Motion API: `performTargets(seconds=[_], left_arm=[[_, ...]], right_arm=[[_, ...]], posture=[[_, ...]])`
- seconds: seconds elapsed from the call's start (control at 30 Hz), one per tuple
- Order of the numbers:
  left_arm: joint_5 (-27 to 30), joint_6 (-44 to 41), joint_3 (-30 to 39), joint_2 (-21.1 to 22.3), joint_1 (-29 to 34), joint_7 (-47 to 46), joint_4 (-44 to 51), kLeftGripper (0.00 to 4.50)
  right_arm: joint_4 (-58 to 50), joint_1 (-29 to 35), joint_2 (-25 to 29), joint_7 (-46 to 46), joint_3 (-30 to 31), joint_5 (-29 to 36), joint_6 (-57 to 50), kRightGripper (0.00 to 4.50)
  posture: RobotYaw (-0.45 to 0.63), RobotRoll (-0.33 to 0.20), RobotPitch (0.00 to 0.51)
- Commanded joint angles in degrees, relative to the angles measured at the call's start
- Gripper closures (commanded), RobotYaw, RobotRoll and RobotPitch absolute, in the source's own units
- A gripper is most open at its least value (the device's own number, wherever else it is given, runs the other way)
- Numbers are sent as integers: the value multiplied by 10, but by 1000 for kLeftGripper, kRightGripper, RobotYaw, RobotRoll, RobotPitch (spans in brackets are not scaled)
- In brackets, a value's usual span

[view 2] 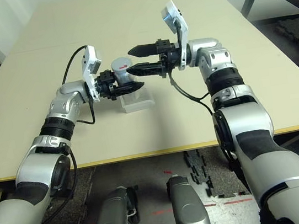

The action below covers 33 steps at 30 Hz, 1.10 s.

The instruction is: Pour the medicine from the bottle into the box.

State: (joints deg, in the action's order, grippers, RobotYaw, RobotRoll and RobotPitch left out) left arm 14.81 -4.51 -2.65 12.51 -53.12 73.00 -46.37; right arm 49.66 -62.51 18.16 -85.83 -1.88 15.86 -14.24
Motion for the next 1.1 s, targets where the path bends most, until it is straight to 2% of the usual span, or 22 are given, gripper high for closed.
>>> performTargets(seconds=[0.03, 0.53, 0.6, 0.77, 1.1], left_arm=[[-7, 4, -3, 0, -7, 3, -8, 1830], [-7, 5, -3, -1, -3, 1, -5, 1830], [-7, 5, -3, -2, -3, 1, -6, 1830], [-6, 6, -3, -2, -2, 0, -6, 1830], [-8, 6, -3, -1, -1, 1, -10, 1829]], right_arm=[[-10, -2, -10, 5, 9, 0, 4, 0], [43, -23, -26, 46, 9, -16, 58, 0], [46, -25, -26, 48, 8, -16, 60, 371], [48, -26, -27, 46, 6, -14, 62, 1886], [39, -29, -29, 33, -12, 15, 45, 1921]], posture=[[-235, 0, 77], [-230, 0, 69], [-230, 0, 69], [-232, 0, 67], [-233, 0, 71]])
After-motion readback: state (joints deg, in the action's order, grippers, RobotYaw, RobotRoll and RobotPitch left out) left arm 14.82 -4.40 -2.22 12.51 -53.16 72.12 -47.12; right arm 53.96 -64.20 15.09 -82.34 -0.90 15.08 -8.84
